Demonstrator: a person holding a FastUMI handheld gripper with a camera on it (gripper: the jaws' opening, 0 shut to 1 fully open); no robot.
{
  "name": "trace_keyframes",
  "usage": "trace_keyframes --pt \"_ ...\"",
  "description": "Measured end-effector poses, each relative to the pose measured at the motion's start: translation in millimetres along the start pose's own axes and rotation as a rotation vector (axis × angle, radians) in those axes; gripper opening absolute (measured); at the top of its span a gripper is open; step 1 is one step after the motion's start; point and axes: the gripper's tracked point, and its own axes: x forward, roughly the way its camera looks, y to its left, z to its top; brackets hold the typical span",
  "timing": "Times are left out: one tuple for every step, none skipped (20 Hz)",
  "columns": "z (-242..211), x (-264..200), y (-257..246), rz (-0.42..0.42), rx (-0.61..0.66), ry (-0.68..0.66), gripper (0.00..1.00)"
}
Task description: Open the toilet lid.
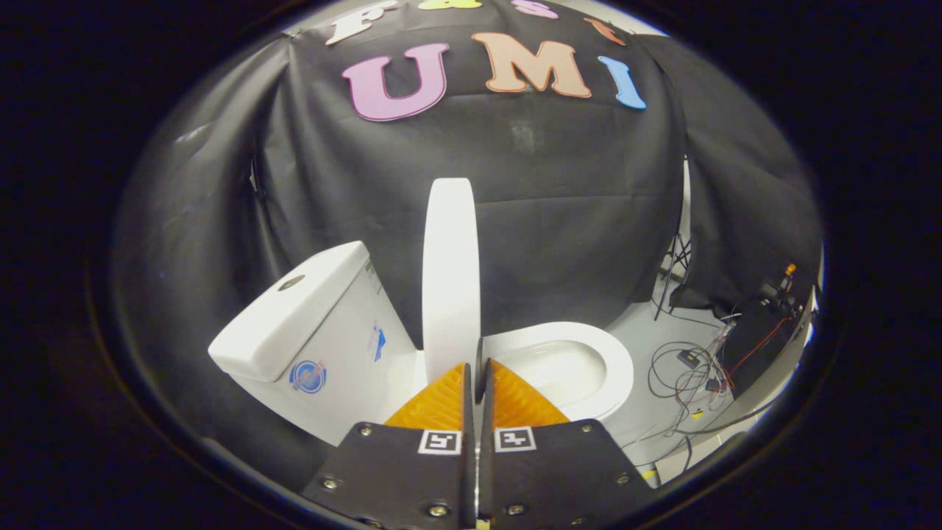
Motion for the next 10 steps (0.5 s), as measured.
trace_keyframes --pt "-2.1 0.5 2.5 0.005 -0.012 0.003 0.02" --pt "-5.7 1.5 4.8 0.009 -0.022 0.011 0.02" --pt "-7.3 1.3 6.7 0.013 -0.027 0.019 0.02" --pt "-9.6 2.6 9.0 0.017 -0.027 0.025 0.02" --pt "-11.0 3.3 11.8 0.024 -0.021 0.032 0.02" --pt "-11.7 3.2 12.7 0.03 -0.021 0.034 0.02" --pt "-12.3 3.9 14.6 0.034 -0.021 0.039 0.02" --pt "-14.6 5.3 18.0 0.035 -0.022 0.04 0.02" --pt "-13.6 4.4 19.6 0.036 -0.025 0.034 0.02" --pt "-13.3 5.5 21.8 0.037 -0.034 0.027 0.02"
